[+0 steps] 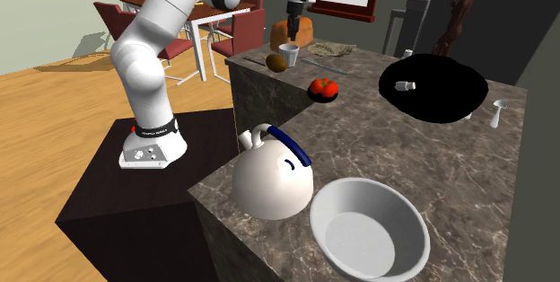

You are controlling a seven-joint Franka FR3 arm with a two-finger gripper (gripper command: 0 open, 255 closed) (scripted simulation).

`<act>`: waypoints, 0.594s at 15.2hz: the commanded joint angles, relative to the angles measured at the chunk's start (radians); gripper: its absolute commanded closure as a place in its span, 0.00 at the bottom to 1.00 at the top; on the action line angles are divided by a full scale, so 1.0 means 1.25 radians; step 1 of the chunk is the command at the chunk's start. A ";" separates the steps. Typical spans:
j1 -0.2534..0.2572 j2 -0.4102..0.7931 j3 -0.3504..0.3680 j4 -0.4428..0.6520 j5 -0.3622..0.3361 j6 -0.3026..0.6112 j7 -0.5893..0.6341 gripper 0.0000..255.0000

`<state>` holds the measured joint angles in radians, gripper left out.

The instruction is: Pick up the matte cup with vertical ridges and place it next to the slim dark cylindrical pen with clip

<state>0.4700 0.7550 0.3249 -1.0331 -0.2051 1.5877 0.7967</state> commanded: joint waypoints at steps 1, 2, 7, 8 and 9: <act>0.014 0.016 -0.001 0.081 -0.002 -0.064 -0.003 0.00; 0.022 0.032 -0.003 0.130 -0.004 -0.097 -0.006 0.00; 0.023 0.032 -0.003 0.131 -0.004 -0.097 -0.006 0.00; 0.023 0.032 -0.003 0.131 -0.004 -0.097 -0.006 0.00; 0.023 0.032 -0.003 0.131 -0.004 -0.097 -0.006 0.00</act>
<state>0.4982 0.7947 0.3209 -0.8707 -0.2097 1.4673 0.7888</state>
